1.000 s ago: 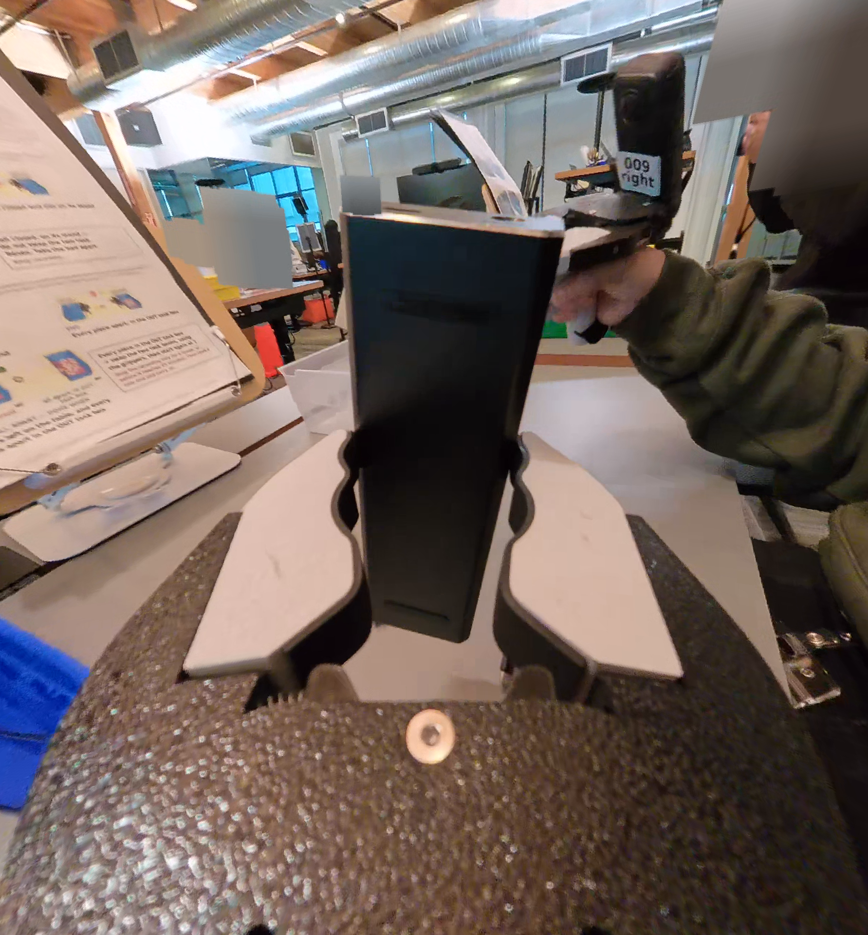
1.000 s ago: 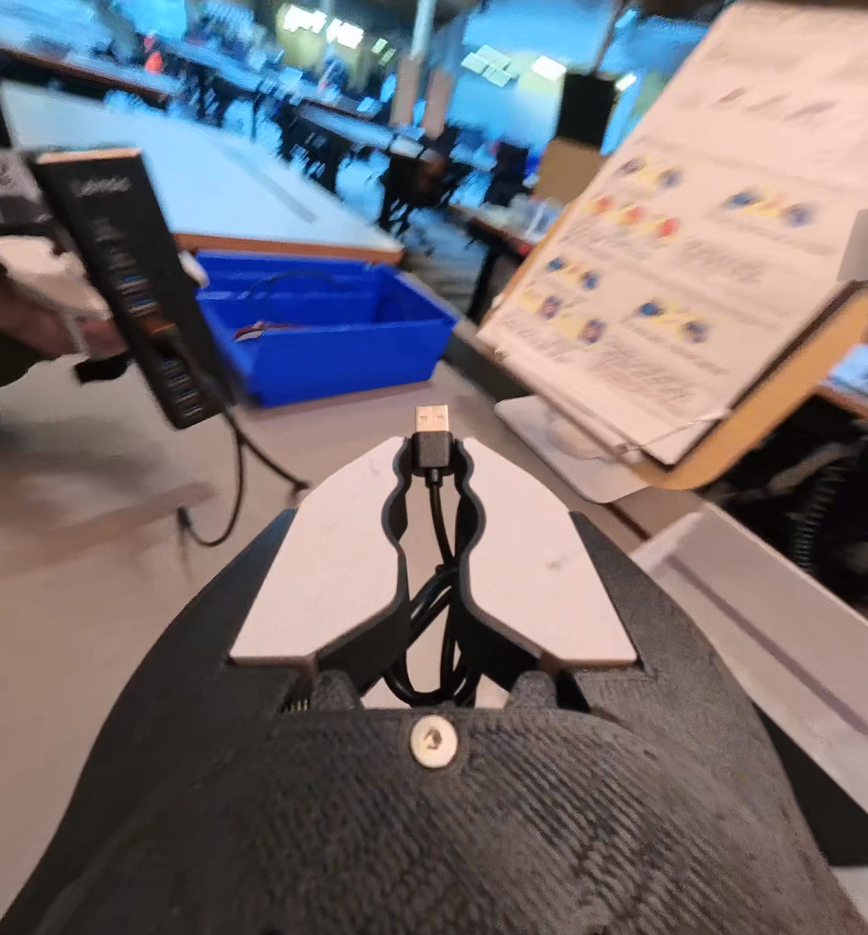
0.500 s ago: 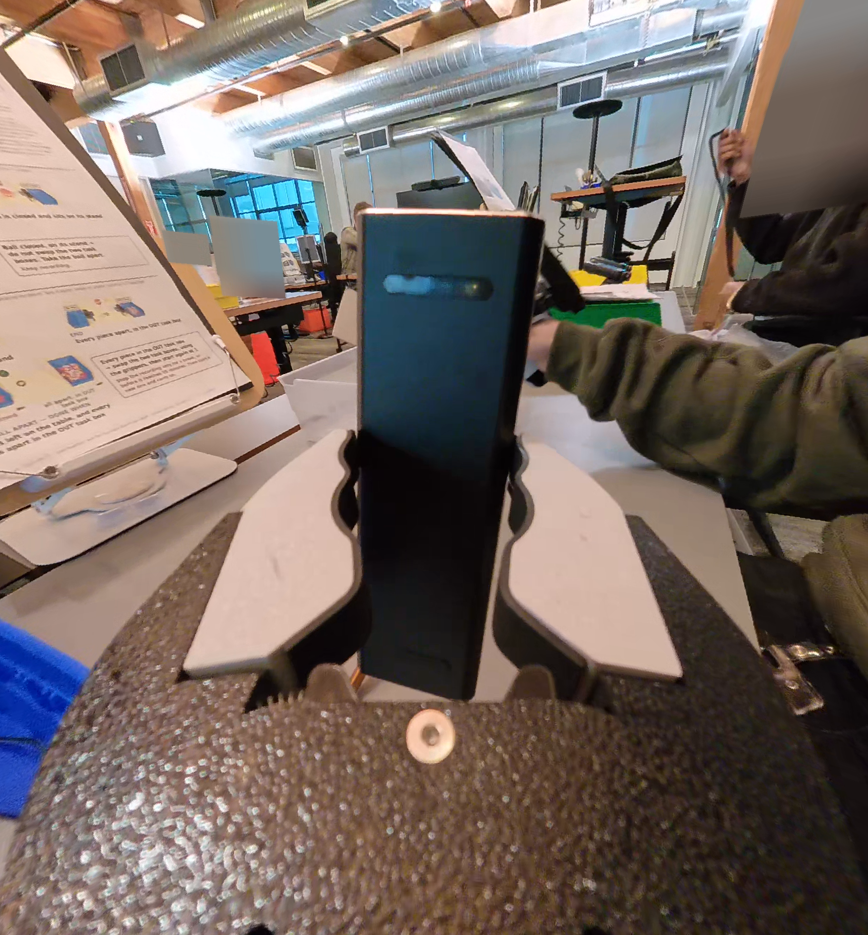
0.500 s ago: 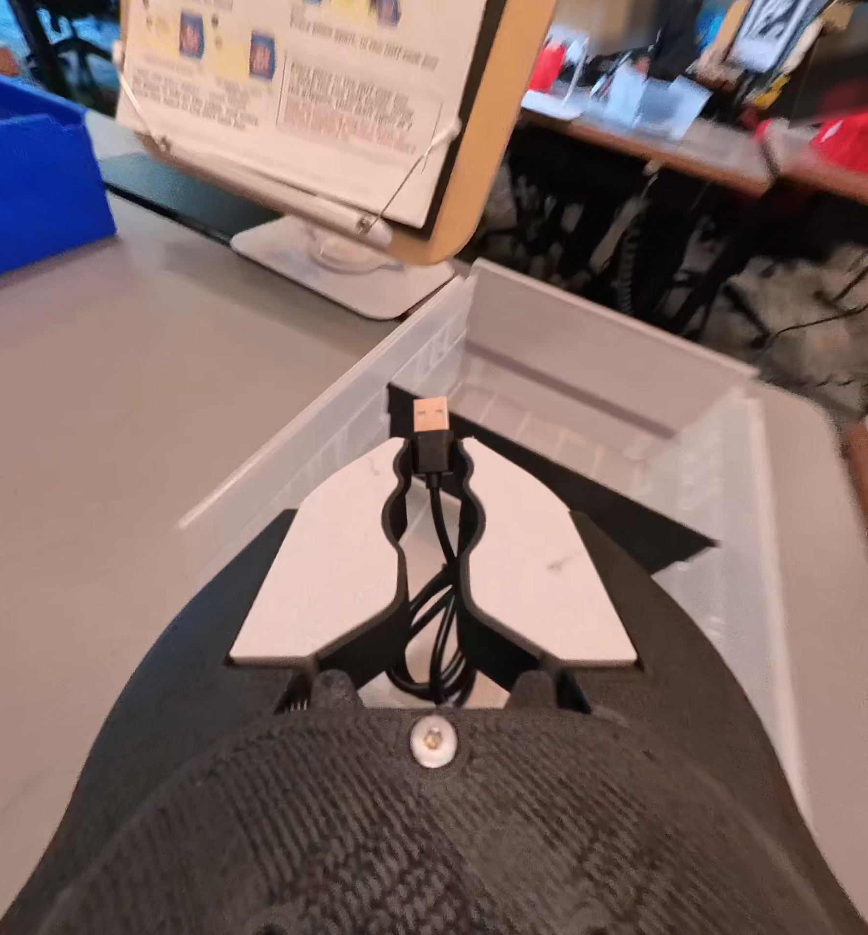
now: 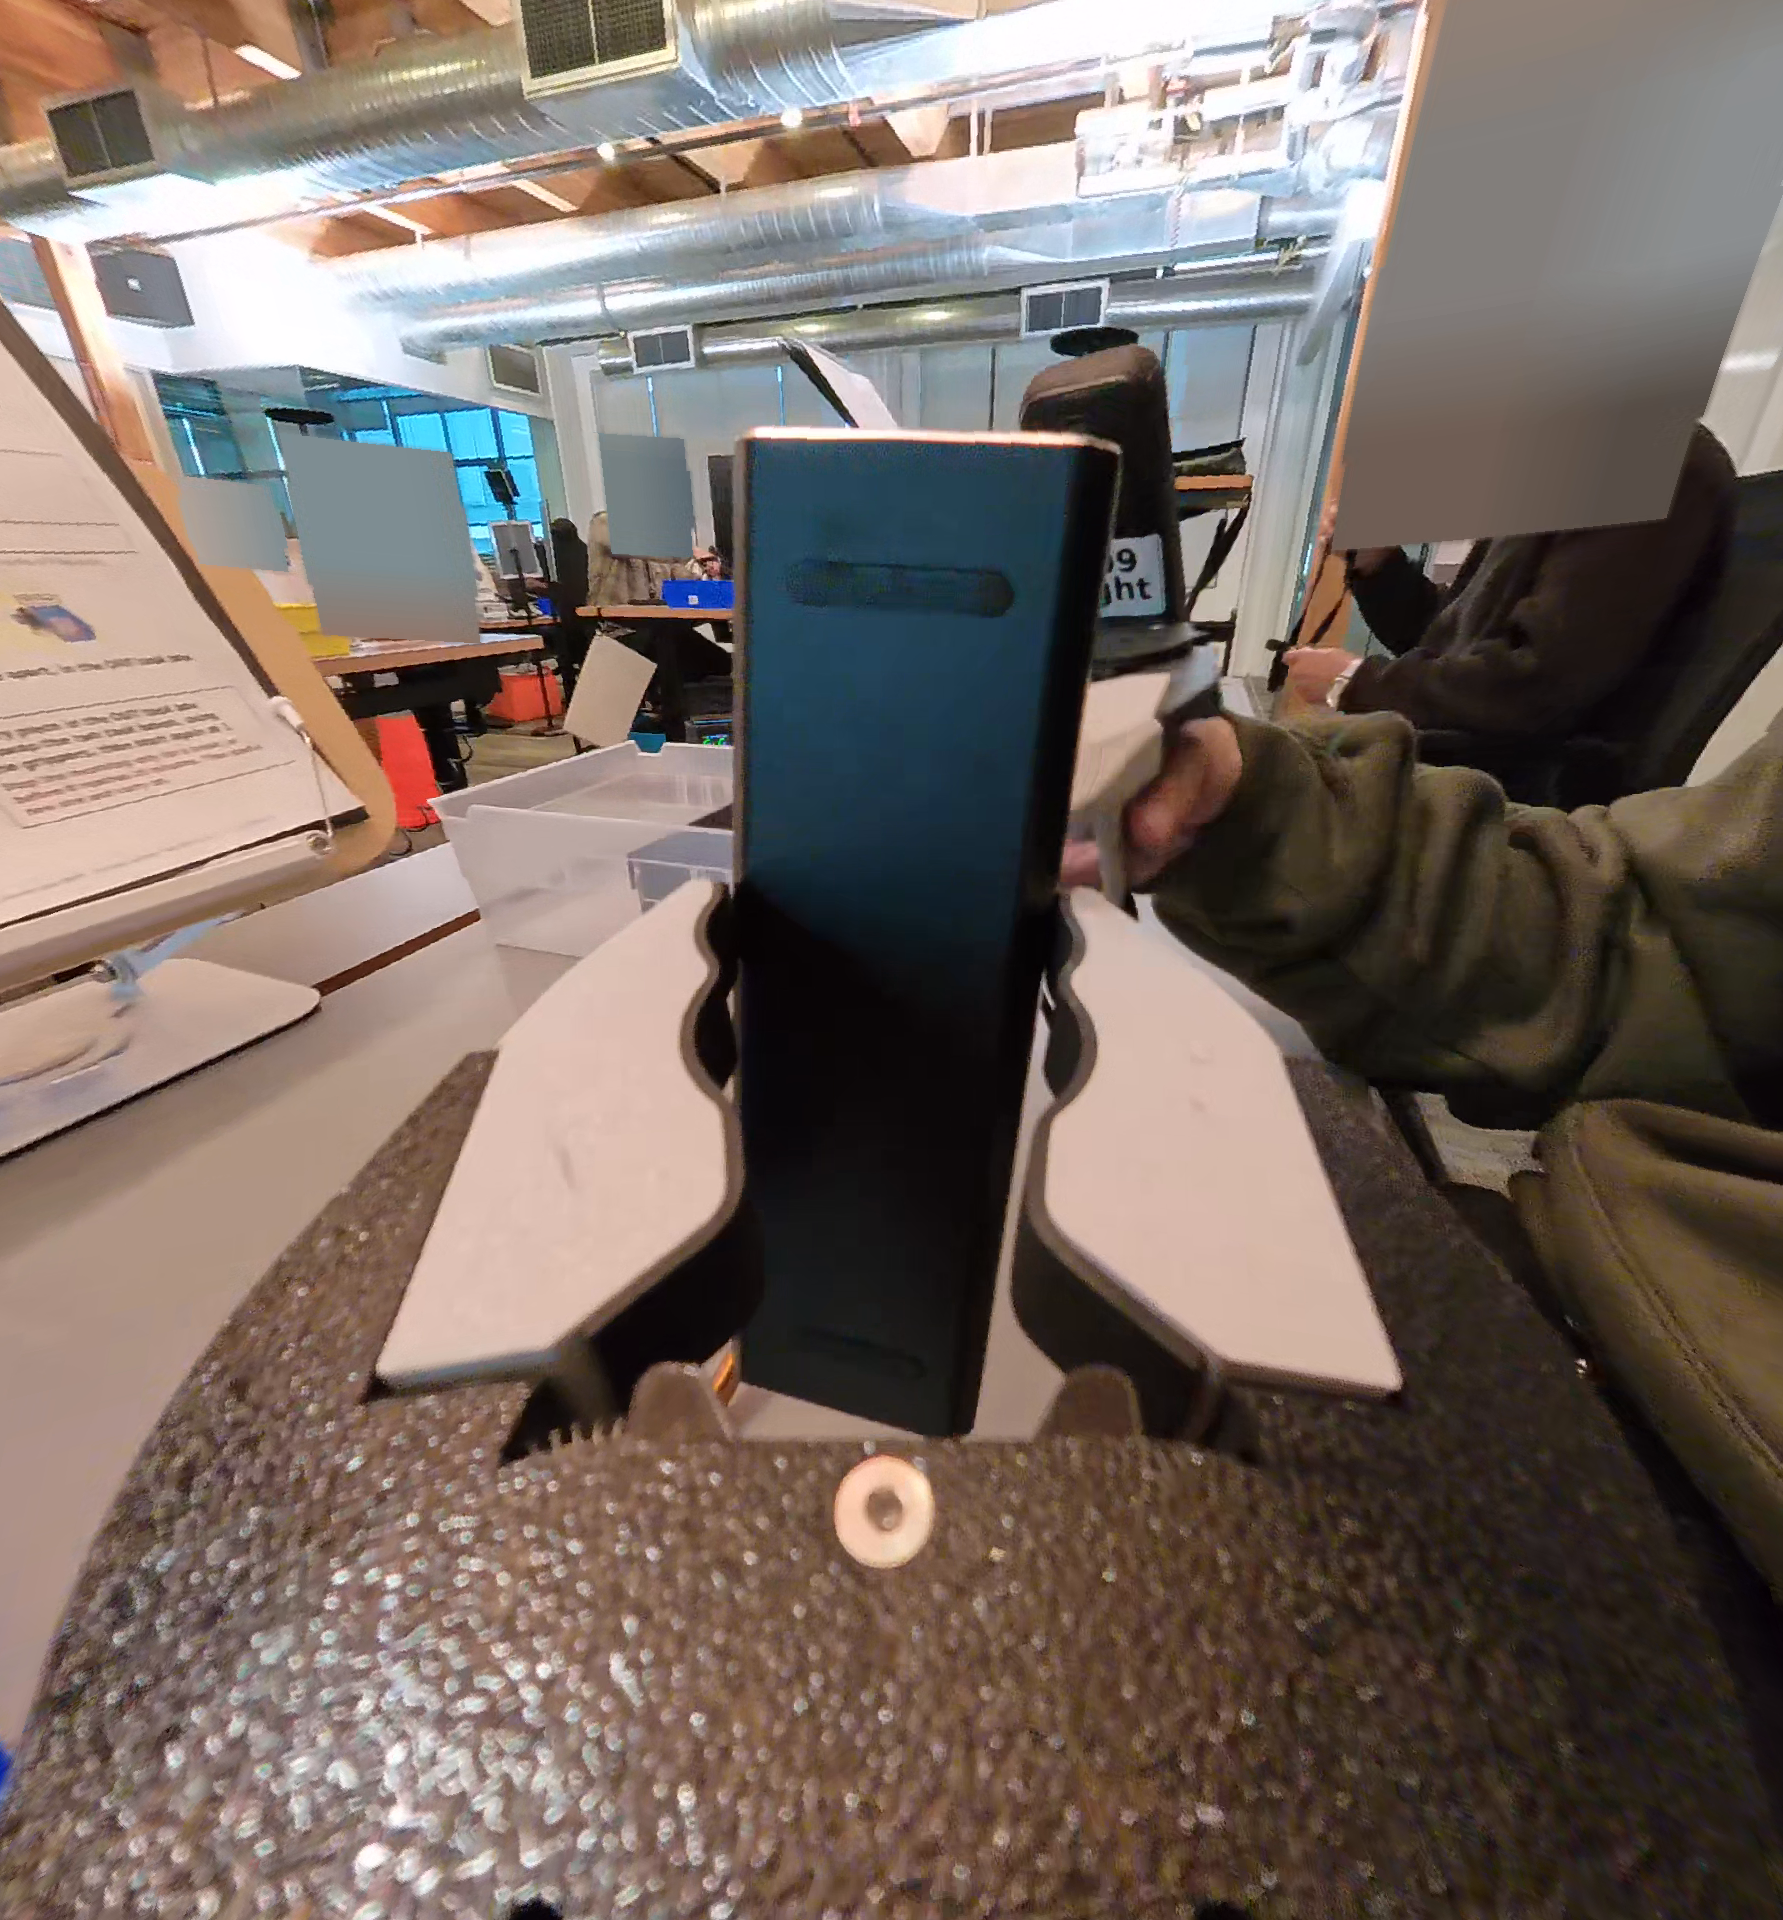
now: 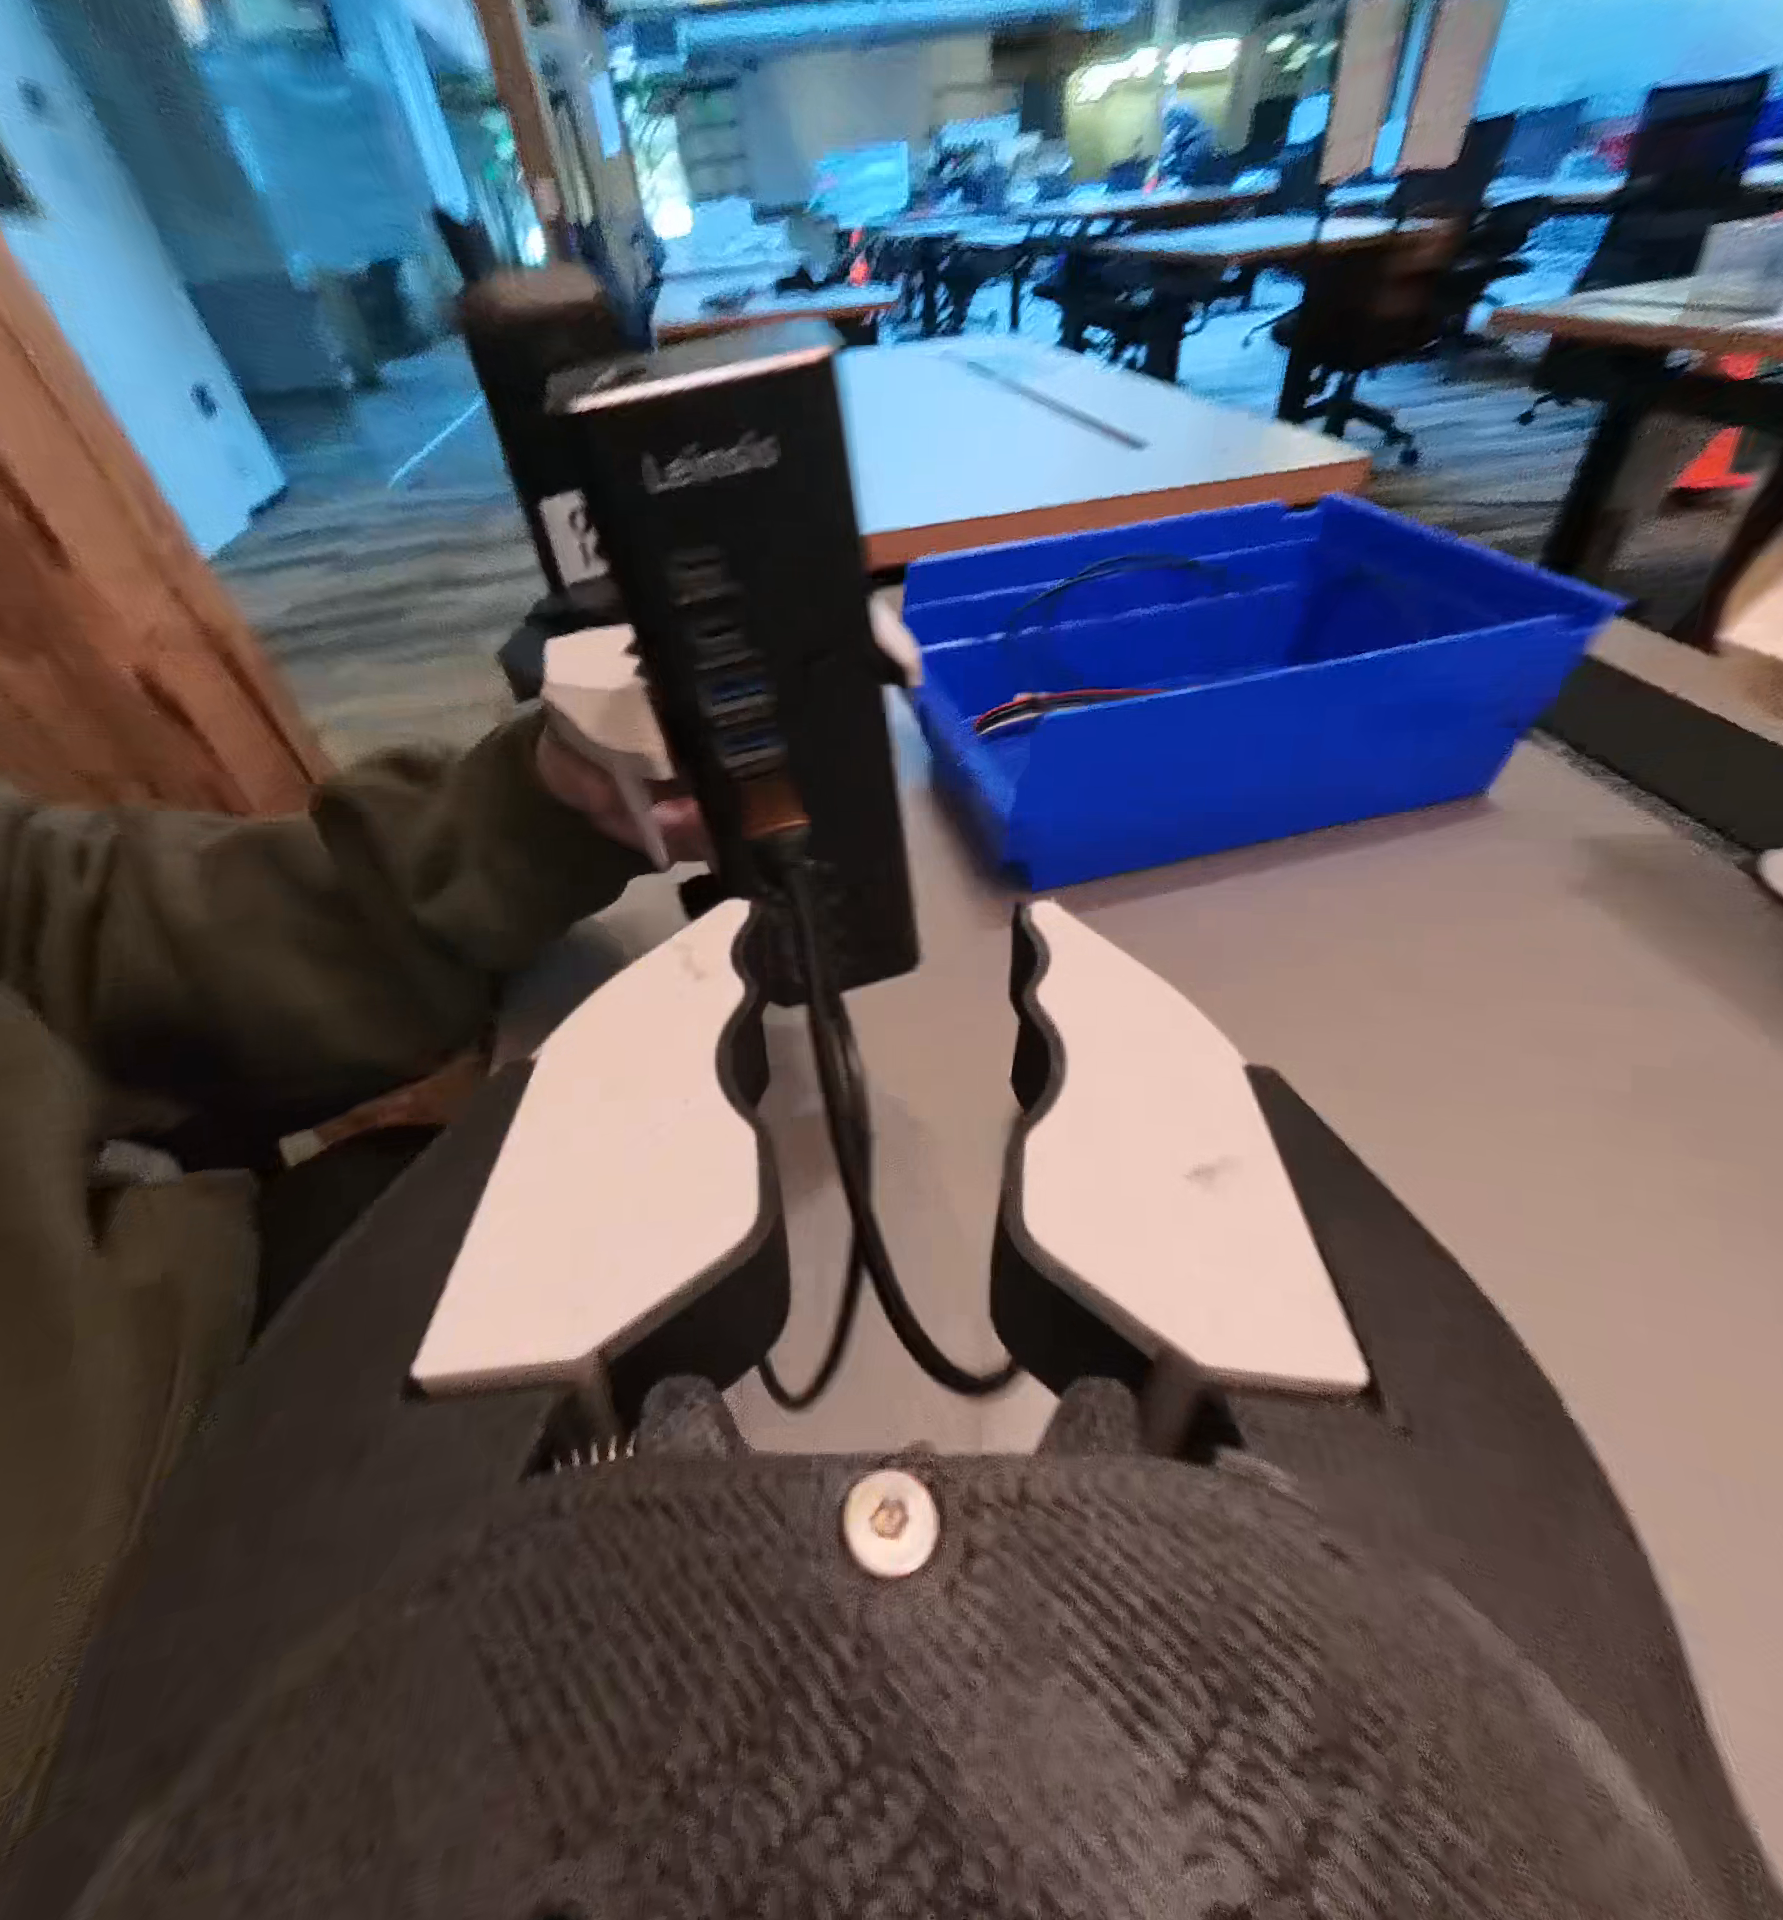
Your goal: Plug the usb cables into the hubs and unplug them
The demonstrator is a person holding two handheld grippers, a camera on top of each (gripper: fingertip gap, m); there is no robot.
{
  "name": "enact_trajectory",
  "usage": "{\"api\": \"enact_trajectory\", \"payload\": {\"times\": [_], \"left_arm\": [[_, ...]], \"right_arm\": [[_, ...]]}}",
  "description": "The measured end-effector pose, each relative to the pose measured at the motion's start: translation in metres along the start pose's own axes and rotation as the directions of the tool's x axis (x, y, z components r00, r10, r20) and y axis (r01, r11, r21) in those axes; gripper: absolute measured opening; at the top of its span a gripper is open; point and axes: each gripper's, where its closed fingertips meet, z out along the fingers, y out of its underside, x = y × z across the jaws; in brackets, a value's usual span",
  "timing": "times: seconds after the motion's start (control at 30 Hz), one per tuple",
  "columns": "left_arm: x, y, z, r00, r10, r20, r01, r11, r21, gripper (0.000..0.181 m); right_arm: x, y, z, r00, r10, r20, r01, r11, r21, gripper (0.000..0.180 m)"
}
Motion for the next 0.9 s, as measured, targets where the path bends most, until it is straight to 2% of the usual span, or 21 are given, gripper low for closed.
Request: {"api": "enact_trajectory", "payload": {"times": [0.07,0.1,0.23,0.3,0.4,0.6,0.73,0.9], "left_arm": [[0.003,0.001,0.002,1.000,0.018,-0.008,-0.019,1.000,-0.014,0.057],[0.005,0.002,0.003,1.000,0.025,-0.014,-0.025,1.000,-0.018,0.057],[0.012,-0.002,0.007,0.999,0.016,-0.043,-0.016,1.000,0.011,0.057],[0.015,-0.001,0.009,0.998,0.020,-0.057,-0.019,1.000,0.009,0.057],[0.018,0.003,0.014,0.997,0.023,-0.068,-0.023,1.000,-0.003,0.057],[0.021,0.000,0.015,0.996,0.022,-0.082,-0.020,0.999,0.032,0.057],[0.023,0.006,0.018,0.995,0.031,-0.091,-0.028,0.999,0.027,0.056],[0.029,0.019,0.017,0.989,0.054,-0.140,-0.060,0.997,-0.038,0.056]], "right_arm": [[-0.010,-0.002,0.014,0.998,-0.067,-0.006,0.067,0.998,-0.005,0.041],[-0.013,-0.004,0.017,0.996,-0.089,-0.006,0.089,0.996,0.007,0.033],[-0.031,0.012,0.027,0.991,-0.048,0.126,0.054,0.997,-0.050,0.030],[-0.034,0.012,0.029,0.990,-0.052,0.128,0.056,0.998,-0.024,0.029],[-0.036,0.015,0.031,0.988,-0.106,0.114,0.112,0.993,-0.046,0.016],[-0.039,0.010,0.035,0.975,-0.208,0.081,0.210,0.977,-0.022,0.016],[-0.039,0.020,0.035,0.976,-0.181,0.120,0.192,0.977,-0.091,0.016],[-0.038,0.023,0.023,0.937,-0.328,0.120,0.346,0.920,-0.184,0.016]]}}
